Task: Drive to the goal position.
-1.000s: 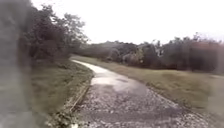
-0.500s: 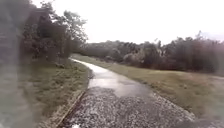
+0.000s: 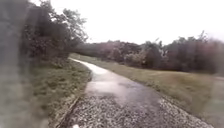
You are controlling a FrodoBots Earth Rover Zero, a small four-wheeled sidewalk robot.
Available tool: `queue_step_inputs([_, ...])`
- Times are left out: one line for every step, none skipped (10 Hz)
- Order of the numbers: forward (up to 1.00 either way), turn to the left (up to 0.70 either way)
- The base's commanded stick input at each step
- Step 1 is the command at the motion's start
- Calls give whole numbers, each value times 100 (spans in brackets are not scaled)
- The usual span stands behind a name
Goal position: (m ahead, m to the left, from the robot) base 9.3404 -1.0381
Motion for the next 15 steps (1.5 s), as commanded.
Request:
queue_step_inputs([70, 0])
queue_step_inputs([70, 0])
queue_step_inputs([70, 0])
queue_step_inputs([70, 0])
queue_step_inputs([70, 0])
queue_step_inputs([70, 0])
queue_step_inputs([70, 0])
queue_step_inputs([70, 0])
queue_step_inputs([70, 0])
queue_step_inputs([70, 0])
queue_step_inputs([70, 0])
queue_step_inputs([70, 0])
queue_step_inputs([70, 0])
queue_step_inputs([70, 0])
queue_step_inputs([70, 0])
